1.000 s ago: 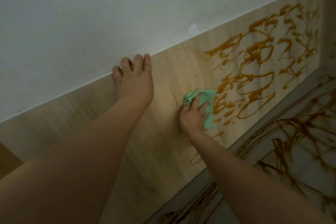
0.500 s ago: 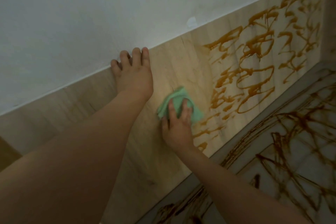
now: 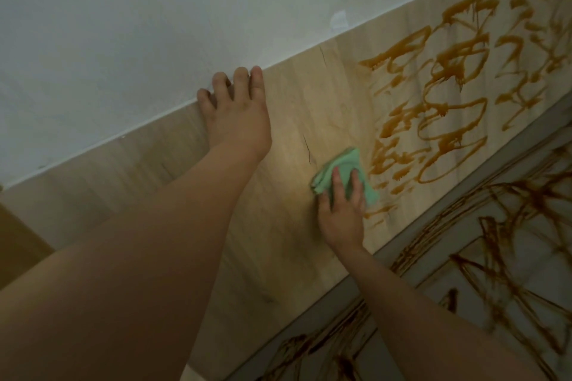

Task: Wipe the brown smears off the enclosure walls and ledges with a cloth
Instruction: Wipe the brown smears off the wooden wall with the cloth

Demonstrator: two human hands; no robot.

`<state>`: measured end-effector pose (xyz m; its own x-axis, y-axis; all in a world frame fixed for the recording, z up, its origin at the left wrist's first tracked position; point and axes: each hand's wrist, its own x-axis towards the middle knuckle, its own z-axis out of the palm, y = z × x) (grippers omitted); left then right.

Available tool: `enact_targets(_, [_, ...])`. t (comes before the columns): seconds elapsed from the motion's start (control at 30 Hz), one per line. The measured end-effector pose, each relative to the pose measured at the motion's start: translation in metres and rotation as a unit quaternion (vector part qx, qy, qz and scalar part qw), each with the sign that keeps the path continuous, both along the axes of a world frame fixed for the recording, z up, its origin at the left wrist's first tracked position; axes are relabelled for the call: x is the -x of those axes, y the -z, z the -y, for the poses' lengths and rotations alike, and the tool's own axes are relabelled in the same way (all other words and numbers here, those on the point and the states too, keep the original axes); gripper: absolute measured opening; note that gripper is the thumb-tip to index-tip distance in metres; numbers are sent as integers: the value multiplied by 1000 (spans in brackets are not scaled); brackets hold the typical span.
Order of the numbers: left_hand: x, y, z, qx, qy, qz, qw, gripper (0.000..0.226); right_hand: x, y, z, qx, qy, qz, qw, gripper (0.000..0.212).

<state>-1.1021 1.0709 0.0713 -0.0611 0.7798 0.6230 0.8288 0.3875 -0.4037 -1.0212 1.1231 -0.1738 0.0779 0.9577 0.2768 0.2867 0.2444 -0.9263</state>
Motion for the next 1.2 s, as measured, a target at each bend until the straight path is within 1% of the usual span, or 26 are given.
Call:
enact_targets(0.03, [1, 0, 0, -2, 0, -1, 1000, 97, -4, 6, -7, 43, 12, -24, 999, 59])
enact_targets(0.07, [2, 0, 0, -4, 2, -1, 1000, 97, -7, 11, -12, 118, 22, -65, 991, 60])
enact_targets(0.1, [2, 0, 0, -5, 4, -1, 1000, 97, -8, 20, -19, 205, 32, -112, 972, 61])
enact_targets(0.17, [2, 0, 0, -3, 6, 0, 1000, 97, -9, 35, -25, 367, 28, -207, 907, 65])
enact_targets(0.2, [2, 0, -1, -4, 6, 1, 1000, 97, -9, 41, -27, 415, 16, -253, 874, 68])
enact_targets(0.27, [2, 1, -1, -7, 5, 3, 1000, 98, -10, 43, -27, 452, -13, -339, 825, 69])
enact_targets(0.3, [1, 2, -1, -7, 6, 4, 1000, 98, -12, 43, -26, 454, -23, -361, 815, 65])
enact_targets(0.37, [2, 2, -1, -7, 7, 2, 1000, 99, -16, 36, -20, 459, -38, -359, 812, 50])
enact_targets(0.4, [2, 2, -1, -8, 6, 0, 1000, 100, -18, 28, -14, 475, -44, -371, 797, 42])
enact_targets(0.47, [2, 1, -3, -11, 3, 0, 1000, 100, -15, 10, -9, 502, -55, -426, 751, 44])
enact_targets(0.5, [1, 2, -4, -11, 0, 4, 1000, 99, -13, -4, -8, 496, -56, -447, 742, 45])
enact_targets(0.6, [-2, 4, -7, -13, -8, 8, 1000, 99, -6, -68, -11, 427, -96, -474, 764, 45])
enact_targets(0.63, [-2, 4, -7, -15, -8, 6, 1000, 98, -7, -93, -7, 384, -115, -478, 782, 46])
enact_targets(0.7, [0, 2, -7, -19, -5, 4, 1000, 96, 2, -120, -11, 305, -106, -429, 844, 46])
enact_targets(0.77, [0, 0, -6, -17, -4, 4, 1000, 93, 7, -117, -6, 223, -50, -298, 927, 54])
enact_targets(0.8, [0, -2, -5, -15, -3, 4, 1000, 92, 8, -105, -1, 191, -28, -260, 946, 57])
enact_targets(0.83, [0, -1, -5, -15, 0, 6, 1000, 91, 9, -88, 2, 183, -12, -250, 951, 59])
enact_targets(0.87, [-1, -2, -5, -19, 3, 5, 1000, 91, 10, -61, 2, 203, 3, -260, 944, 59])
enact_targets(0.9, [-1, -1, -6, -22, 6, 3, 1000, 91, 11, -38, -1, 261, 15, -287, 922, 60])
enact_targets(0.93, [0, -1, -6, -25, 6, 2, 1000, 90, 8, -16, -5, 340, 30, -314, 886, 65])
enact_targets(0.97, [0, -1, -6, -26, 6, 2, 1000, 90, 4, 2, -10, 397, 29, -326, 857, 75])
enact_targets(1.0, [1, -1, -6, -26, 7, 2, 1000, 89, 0, 18, -18, 431, 23, -329, 840, 83])
enact_targets(1.03, [1, -1, -7, -26, 7, 3, 1000, 88, -5, 26, -25, 442, 16, -330, 834, 87])
enact_targets(1.07, [1, -2, -8, -28, 7, 2, 1000, 88, -12, 26, -31, 437, 17, -323, 840, 86])
enact_targets(1.13, [0, -1, -8, -27, 5, 5, 1000, 87, -32, 16, -42, 380, 37, -287, 878, 76])
enact_targets(1.2, [-1, 0, -8, -28, 3, 9, 1000, 89, -53, 11, -63, 335, 52, -277, 899, 66])
